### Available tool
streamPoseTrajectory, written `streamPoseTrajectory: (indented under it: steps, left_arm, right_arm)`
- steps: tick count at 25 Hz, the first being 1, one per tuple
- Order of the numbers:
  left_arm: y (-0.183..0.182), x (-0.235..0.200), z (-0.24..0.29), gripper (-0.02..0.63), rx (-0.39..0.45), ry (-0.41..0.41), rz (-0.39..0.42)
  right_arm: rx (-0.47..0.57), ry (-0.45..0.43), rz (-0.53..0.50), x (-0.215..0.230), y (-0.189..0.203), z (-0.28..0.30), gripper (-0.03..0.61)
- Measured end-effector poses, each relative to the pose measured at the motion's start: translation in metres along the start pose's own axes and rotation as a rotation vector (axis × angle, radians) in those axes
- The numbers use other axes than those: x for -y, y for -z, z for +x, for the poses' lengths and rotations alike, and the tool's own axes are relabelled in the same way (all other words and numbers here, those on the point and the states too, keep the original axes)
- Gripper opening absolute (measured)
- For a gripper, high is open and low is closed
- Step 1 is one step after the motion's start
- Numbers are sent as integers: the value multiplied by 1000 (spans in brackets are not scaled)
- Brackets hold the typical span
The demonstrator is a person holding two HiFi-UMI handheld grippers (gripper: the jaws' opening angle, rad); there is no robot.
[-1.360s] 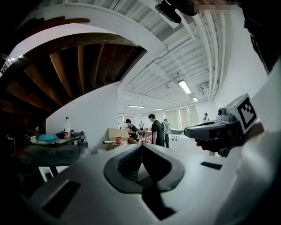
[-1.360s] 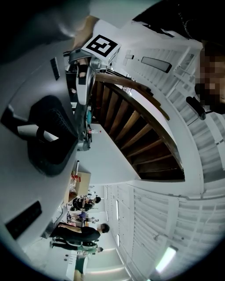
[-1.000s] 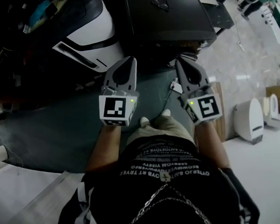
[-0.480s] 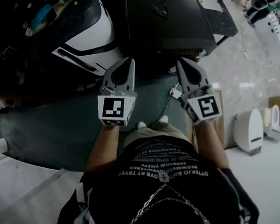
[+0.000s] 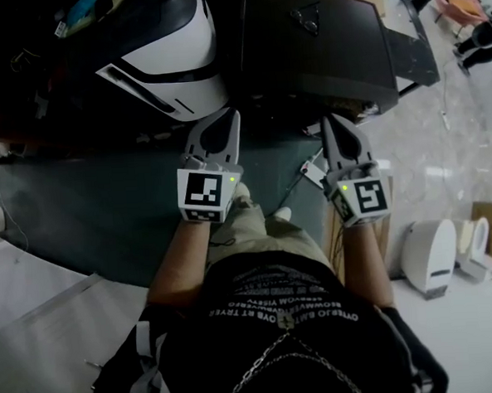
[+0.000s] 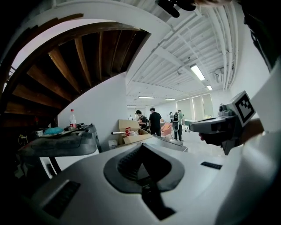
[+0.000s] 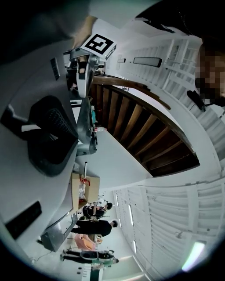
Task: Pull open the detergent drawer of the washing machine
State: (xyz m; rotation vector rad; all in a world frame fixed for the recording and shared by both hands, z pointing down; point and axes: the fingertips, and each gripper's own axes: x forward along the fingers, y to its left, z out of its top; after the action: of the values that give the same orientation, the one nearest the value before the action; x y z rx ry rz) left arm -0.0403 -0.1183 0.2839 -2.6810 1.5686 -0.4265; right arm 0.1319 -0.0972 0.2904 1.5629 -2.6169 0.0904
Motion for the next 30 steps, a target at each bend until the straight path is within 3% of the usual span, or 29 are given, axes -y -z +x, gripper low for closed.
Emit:
streamPoseTrajectory:
  steps: [4,14,30]
  left_arm:
    - [30,-3,16,5,-32,10,-22]
    - [109,-29,81,5,-103,63,-54]
    - [199,-62,155,5,-206,106,-87]
  right_arm:
    - [-27,3,65,4,21,18,-11]
    - [-124,27,61,19,93,71,-11]
    - [-260,42,66,47,186,139,-11]
